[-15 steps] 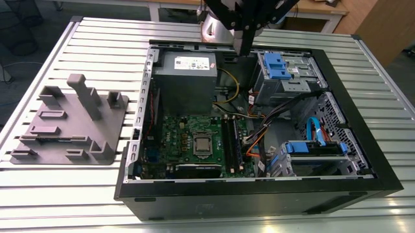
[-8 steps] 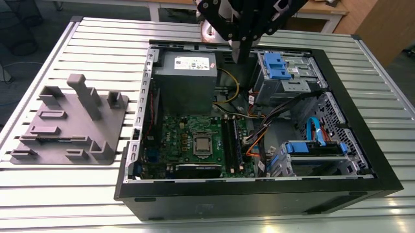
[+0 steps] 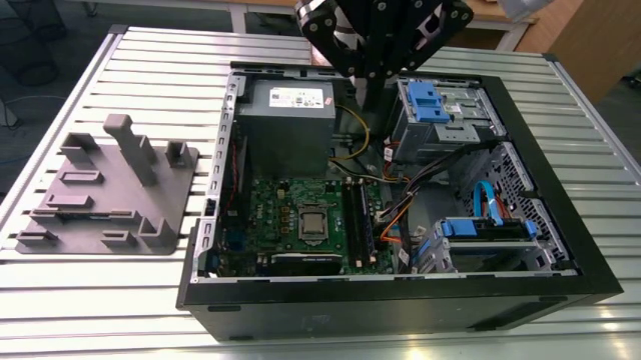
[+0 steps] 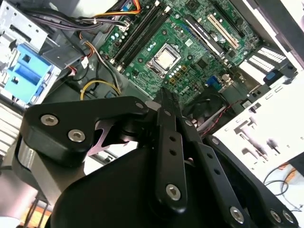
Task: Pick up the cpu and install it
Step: 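Install the first cpu locking lever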
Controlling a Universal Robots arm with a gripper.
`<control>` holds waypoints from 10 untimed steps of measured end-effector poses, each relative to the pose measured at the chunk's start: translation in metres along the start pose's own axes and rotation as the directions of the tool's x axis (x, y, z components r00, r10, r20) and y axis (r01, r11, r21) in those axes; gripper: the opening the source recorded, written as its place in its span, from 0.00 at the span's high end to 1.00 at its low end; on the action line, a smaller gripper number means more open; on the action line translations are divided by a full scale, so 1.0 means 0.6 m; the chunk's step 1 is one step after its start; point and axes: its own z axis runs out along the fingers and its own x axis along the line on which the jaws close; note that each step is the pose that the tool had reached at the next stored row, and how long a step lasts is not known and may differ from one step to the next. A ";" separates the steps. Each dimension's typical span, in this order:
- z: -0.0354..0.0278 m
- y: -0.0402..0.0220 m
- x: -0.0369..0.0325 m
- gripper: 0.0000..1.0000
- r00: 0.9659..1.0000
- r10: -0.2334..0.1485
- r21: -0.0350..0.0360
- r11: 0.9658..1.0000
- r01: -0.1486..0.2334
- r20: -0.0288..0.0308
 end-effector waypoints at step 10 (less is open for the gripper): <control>0.030 0.000 0.001 0.89 0.997 0.076 0.003 0.997 -0.076 0.001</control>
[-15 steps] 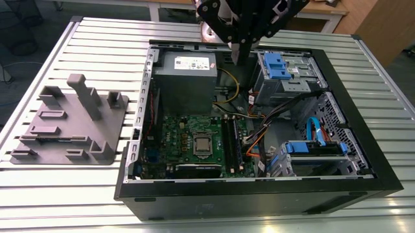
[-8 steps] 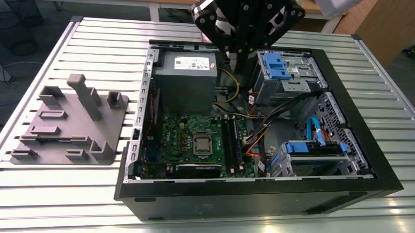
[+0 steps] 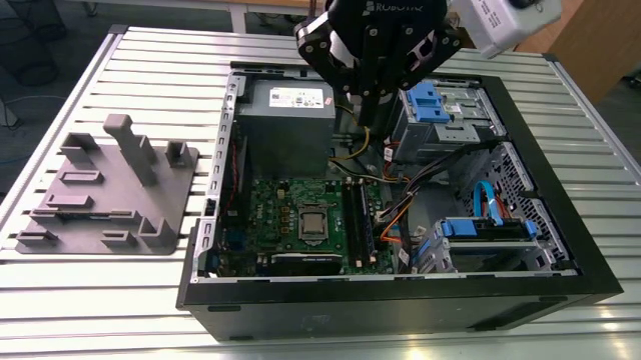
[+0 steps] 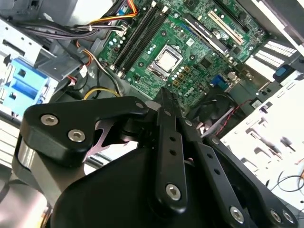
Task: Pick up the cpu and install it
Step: 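Install the first cpu locking lever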
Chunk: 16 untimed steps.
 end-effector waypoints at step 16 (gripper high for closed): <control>0.043 -0.001 0.002 0.89 0.998 0.064 0.002 0.998 -0.064 0.001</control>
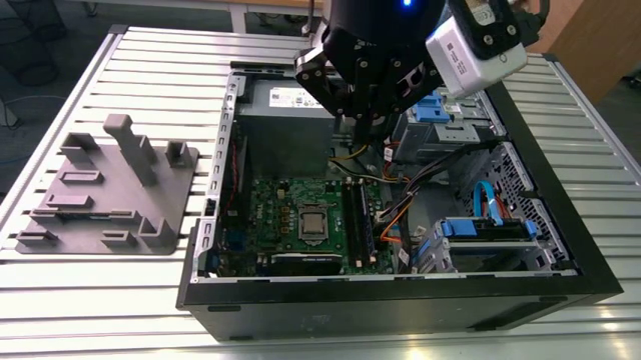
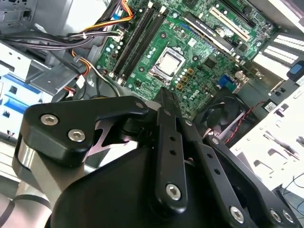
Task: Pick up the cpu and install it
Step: 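Install the first cpu locking lever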
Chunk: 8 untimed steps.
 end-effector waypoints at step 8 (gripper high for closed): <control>0.021 0.000 0.001 0.89 1.000 0.020 0.001 1.000 -0.020 0.000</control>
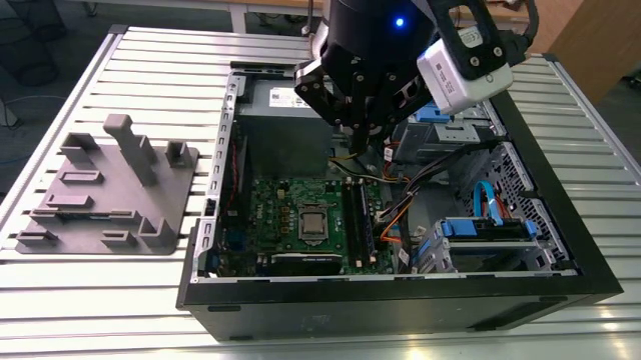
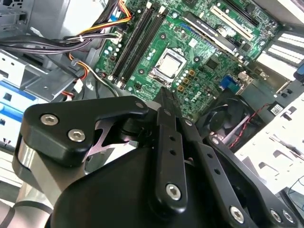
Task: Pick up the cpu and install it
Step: 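Install the first cpu locking lever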
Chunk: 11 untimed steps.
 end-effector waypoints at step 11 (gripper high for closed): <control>0.025 0.000 0.001 0.89 0.999 0.039 0.002 0.999 -0.039 0.001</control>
